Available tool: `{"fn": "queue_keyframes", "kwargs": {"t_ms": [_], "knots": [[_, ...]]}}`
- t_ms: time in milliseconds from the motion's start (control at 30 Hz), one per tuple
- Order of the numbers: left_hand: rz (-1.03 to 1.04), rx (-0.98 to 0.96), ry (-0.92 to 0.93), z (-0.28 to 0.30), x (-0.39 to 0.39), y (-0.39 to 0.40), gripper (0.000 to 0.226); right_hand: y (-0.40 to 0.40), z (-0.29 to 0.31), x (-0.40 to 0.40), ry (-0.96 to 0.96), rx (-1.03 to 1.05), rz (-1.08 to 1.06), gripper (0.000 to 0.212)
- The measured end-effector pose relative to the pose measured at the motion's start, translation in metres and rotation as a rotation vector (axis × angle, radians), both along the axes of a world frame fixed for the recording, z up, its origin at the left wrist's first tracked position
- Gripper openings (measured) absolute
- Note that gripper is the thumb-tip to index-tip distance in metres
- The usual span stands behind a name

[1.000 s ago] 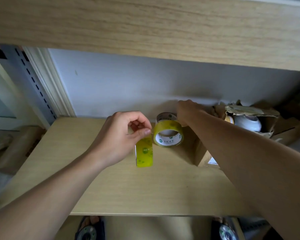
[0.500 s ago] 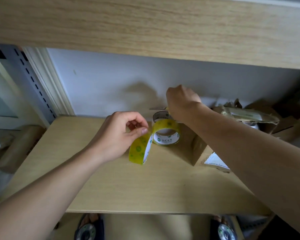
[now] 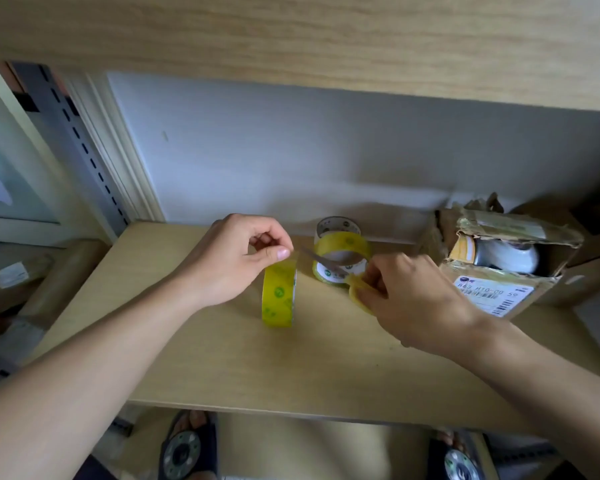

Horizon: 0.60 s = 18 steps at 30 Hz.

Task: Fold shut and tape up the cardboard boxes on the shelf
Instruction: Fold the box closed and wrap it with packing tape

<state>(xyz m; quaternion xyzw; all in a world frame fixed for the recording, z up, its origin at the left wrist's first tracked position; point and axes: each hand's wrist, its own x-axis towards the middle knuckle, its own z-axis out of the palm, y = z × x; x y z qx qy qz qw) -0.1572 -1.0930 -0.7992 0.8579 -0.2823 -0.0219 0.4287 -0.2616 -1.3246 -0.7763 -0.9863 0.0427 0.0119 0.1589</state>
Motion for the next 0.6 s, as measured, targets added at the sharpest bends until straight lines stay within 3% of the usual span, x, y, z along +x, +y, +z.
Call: {"fn": "queue_keyframes", "kwargs": {"t_ms": [167,600], "knots": [[0.002,0.022,-0.026,0.005,-0.003,0.000,0.015,-0.003,-0.005,-0.003,0.040,-0.012,0.068,0.023],[0.006,-0.001,-0.041,0.004,-0.005,0.006,0.011,-0.010,-0.004,-0.001,0.021,-0.009,0.166,0.033]]}}
